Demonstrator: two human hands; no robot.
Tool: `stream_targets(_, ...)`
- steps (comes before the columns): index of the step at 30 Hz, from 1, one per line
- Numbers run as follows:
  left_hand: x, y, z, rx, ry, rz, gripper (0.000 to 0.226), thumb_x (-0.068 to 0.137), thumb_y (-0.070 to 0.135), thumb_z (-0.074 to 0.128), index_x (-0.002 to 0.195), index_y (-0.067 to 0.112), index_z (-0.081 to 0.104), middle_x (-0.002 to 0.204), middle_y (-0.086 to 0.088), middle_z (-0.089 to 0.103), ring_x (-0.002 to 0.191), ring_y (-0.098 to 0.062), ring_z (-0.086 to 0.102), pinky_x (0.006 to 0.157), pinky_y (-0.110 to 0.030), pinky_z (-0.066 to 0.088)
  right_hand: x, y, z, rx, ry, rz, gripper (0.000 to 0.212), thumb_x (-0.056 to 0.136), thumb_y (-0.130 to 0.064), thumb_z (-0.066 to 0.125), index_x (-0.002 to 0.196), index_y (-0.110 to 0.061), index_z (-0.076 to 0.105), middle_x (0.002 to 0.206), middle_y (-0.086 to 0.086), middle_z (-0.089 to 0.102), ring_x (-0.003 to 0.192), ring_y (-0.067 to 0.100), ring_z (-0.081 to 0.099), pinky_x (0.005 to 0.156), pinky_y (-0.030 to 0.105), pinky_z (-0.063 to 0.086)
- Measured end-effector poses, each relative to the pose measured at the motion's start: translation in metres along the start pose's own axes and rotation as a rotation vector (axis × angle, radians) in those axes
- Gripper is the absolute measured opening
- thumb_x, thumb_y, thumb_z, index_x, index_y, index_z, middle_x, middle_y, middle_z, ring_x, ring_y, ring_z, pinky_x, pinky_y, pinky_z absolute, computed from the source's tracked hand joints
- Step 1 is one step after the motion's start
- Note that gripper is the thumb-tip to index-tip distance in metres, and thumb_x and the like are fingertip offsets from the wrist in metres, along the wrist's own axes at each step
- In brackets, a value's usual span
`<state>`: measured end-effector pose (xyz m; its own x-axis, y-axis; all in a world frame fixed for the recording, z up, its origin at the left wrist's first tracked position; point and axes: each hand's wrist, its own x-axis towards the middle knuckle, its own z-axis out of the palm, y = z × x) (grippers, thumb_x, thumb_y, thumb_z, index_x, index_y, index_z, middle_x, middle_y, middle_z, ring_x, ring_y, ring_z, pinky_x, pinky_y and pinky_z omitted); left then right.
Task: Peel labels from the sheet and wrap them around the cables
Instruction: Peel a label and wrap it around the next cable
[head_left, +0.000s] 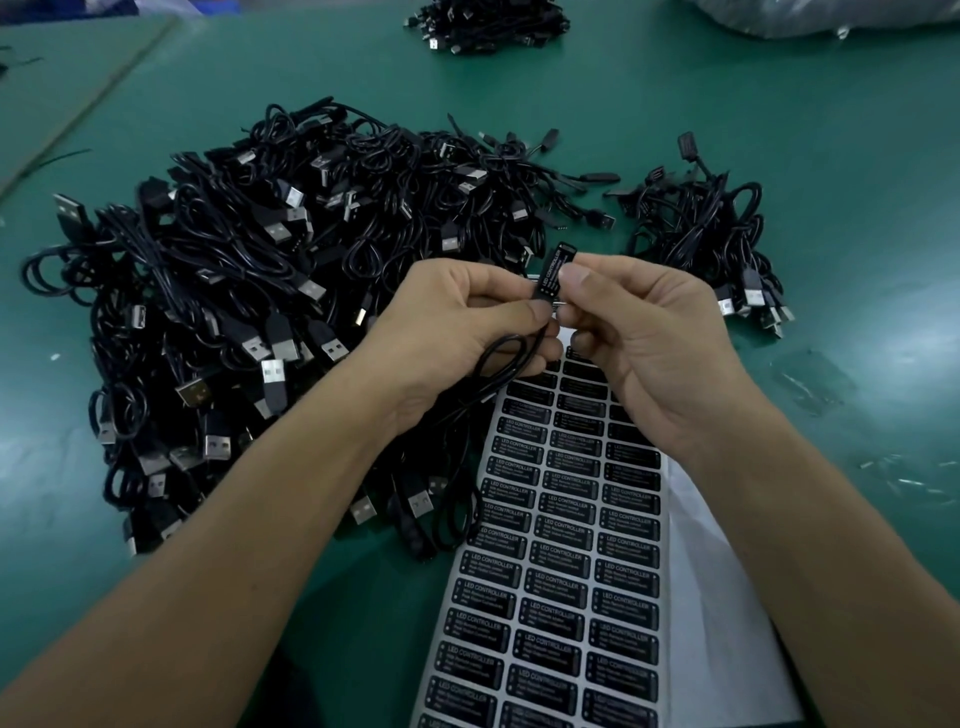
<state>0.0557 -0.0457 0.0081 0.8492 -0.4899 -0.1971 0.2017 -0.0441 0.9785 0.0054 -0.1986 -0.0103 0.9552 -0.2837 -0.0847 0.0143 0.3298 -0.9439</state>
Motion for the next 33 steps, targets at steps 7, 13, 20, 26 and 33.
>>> stream_targets(7,-0.0015,0.0025,-0.0002,0.008,-0.026,-0.004,0.009,0.082,-0.001,0.075,0.090,0.003,0.074,0.082,-0.019,0.076,0.070,-0.021,0.074,0.061,-0.023,0.059,0.0006,0.0005,-0.0016,-0.127,0.012,-0.084,0.005,0.088,-0.010,0.074,0.091,-0.013,0.076,0.072,-0.001,0.070,0.067,0.007,0.063,0.061,0.020,0.049)
stream_targets(13,-0.0020,0.0012,0.0012,-0.018,-0.010,0.004,0.011,0.081,-0.002,0.075,0.092,0.000,0.072,0.083,-0.020,0.076,0.069,-0.021,0.074,0.061,-0.024,0.060,-0.0001,0.0009,-0.0009,-0.157,0.016,-0.092,0.004,0.090,-0.011,0.072,0.091,-0.012,0.075,0.073,-0.001,0.068,0.066,0.007,0.060,0.059,0.018,0.047)
stream_targets(20,-0.0022,-0.0009,0.0033,-0.005,0.005,0.030,0.011,0.082,0.000,0.076,0.092,0.001,0.073,0.080,-0.018,0.076,0.067,-0.020,0.073,0.063,-0.026,0.062,-0.0021,0.0016,-0.0014,-0.189,0.017,-0.089,0.006,0.090,-0.014,0.072,0.086,-0.016,0.077,0.070,-0.001,0.068,0.066,0.007,0.061,0.058,0.018,0.047)
stream_targets(26,-0.0034,-0.0019,0.0048,0.005,0.023,0.047,0.013,0.082,0.001,0.076,0.094,-0.001,0.074,0.083,-0.020,0.076,0.070,-0.023,0.074,0.064,-0.026,0.061,-0.0031,0.0011,-0.0007,-0.208,0.030,-0.155,0.009,0.088,-0.012,0.075,0.083,-0.018,0.077,0.068,-0.002,0.070,0.064,0.005,0.061,0.059,0.014,0.047)
stream_targets(33,-0.0027,-0.0026,0.0063,-0.006,0.026,0.041,0.013,0.082,0.000,0.076,0.095,-0.001,0.073,0.082,-0.020,0.076,0.072,-0.024,0.075,0.066,-0.028,0.062,-0.0029,0.0010,0.0010,-0.184,0.054,-0.205,0.011,0.087,-0.008,0.075,0.082,-0.018,0.076,0.065,-0.005,0.069,0.060,0.004,0.059,0.058,0.012,0.046)
